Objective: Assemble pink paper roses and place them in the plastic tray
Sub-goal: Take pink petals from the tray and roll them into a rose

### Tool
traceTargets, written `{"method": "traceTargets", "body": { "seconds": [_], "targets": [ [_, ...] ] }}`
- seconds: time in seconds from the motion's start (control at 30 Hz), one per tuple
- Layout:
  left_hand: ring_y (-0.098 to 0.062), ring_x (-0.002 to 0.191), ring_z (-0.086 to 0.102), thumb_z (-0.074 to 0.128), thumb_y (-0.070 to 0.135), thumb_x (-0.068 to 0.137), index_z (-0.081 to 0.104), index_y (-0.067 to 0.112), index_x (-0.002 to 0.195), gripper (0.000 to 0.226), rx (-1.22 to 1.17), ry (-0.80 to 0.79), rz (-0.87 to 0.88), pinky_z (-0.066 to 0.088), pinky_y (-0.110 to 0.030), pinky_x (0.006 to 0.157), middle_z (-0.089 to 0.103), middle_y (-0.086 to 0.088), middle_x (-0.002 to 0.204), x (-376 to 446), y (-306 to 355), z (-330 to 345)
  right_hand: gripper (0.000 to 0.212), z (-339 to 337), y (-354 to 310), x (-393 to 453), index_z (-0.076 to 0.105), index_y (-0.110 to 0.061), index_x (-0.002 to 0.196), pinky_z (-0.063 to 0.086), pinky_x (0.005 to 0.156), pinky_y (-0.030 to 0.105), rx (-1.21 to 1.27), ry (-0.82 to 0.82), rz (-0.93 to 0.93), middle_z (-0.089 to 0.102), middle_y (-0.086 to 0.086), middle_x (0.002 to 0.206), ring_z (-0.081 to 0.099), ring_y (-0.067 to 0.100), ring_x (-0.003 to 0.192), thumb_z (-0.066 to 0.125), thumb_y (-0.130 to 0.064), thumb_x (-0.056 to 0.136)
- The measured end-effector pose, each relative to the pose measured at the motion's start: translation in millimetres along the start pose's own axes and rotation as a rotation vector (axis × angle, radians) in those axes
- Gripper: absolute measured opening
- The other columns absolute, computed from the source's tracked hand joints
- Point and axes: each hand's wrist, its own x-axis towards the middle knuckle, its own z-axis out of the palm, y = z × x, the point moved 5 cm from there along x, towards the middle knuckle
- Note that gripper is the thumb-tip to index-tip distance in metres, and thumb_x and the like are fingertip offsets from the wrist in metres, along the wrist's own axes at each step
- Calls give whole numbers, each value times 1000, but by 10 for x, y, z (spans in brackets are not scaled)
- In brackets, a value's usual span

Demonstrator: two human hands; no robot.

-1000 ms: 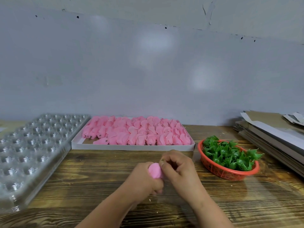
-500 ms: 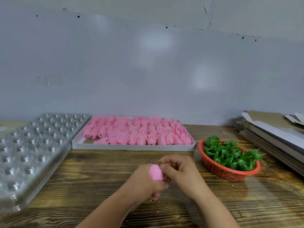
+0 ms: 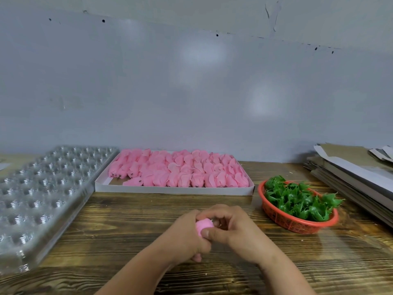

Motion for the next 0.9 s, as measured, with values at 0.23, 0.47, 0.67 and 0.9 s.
{"method": "traceTargets", "body": {
  "seconds": [0.23,0.47,0.67,0.9],
  "targets": [
    [-9,73,69,86,25,57,47,16,128,81,-273,52,-59,55,-26,68,68,-1,83,-18,27,-85,14,-122,182,31,70,-1,86,53,45,23,891,411,261,70,19,75,66,20,54,66,-2,72],
    [-14,97,68,87,25,66,69,22,96,35,-454,51,193,54,-27,85,74,2,95,-9,123,137,24,250,120,99,65,10,90,52,44,24,1269,335,313,67,21,72,60,19,47,61,-6,72],
    [-17,80,71,87,20,59,69,10,105,49,-626,128,195,55,-25,64,74,-9,91,-8,121,17,17,378,227,57,71,-5,91,51,53,24,1012,322,479,68,14,75,60,17,57,59,-16,87],
    [-11,55,45,79,32,61,70,0,103,53,-734,86,137,39,-26,51,59,-5,66,24,90,5,22,318,181,83,69,-2,88,49,44,22,920,352,377,61,9,59,59,15,47,56,-19,91]
  ]
}}
